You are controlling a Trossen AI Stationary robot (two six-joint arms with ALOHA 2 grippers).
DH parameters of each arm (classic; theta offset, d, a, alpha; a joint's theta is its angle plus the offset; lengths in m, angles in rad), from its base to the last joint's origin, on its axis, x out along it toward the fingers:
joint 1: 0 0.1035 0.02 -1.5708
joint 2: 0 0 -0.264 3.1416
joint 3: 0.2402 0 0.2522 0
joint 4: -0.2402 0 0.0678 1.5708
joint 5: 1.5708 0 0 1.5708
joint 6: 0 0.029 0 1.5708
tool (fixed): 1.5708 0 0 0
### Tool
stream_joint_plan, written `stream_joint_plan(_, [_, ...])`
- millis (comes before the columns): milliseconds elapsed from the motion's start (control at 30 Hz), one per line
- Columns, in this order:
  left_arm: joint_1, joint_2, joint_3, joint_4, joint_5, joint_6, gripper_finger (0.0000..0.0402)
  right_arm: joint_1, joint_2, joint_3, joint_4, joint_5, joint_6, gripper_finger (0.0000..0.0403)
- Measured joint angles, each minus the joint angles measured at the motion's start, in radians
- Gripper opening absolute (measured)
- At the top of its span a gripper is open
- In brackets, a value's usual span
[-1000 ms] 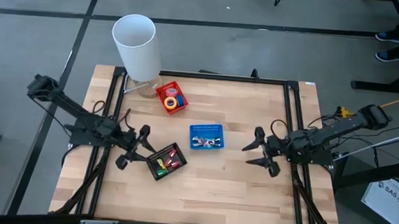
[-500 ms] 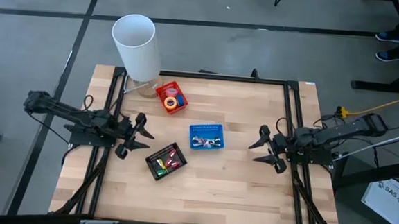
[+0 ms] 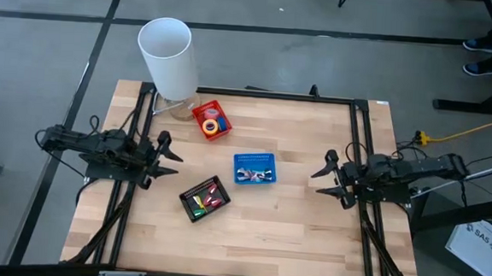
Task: Pick and place Stapler, Stapler remover, tape
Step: Return to Home Position
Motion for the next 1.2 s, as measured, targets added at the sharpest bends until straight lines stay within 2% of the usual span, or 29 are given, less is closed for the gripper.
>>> stream_joint_plan(67, [0.005, -0.004, -0.003, -0.038, -0.012, 0.003, 0.018, -0.017, -0.039, 0.0, -0.068, 0.0, -0.012, 0.0239])
stream_joint_plan(200, [0.008, -0.004, -0.005, -0.059, -0.019, 0.003, 0.0178, -0.042, -0.088, 0.0, -0.071, -0.011, -0.079, 0.0239])
stream_joint_plan(300, [0.008, -0.004, -0.018, -0.059, -0.027, 0.011, 0.0178, -0.067, -0.104, 0.0, -0.078, 0.022, -0.104, 0.0239])
stream_joint_plan(433, [0.011, -0.002, -0.058, -0.024, -0.117, 0.027, 0.018, -0.107, -0.099, 0.0, -0.091, 0.087, -0.103, 0.0238])
stream_joint_plan(567, [0.013, -0.003, -0.085, 0.049, -0.121, 0.078, 0.0178, -0.14, -0.096, 0.0, -0.091, 0.088, -0.097, 0.0238])
stream_joint_plan(967, [0.017, -0.002, -0.085, 0.049, -0.121, 0.226, 0.0178, -0.163, -0.093, 0.001, -0.091, 0.09, -0.074, 0.0238])
stream_joint_plan(1200, [0.017, -0.002, -0.085, 0.049, -0.119, 0.149, 0.0176, -0.163, -0.093, 0.001, -0.09, 0.09, -0.078, 0.0238])
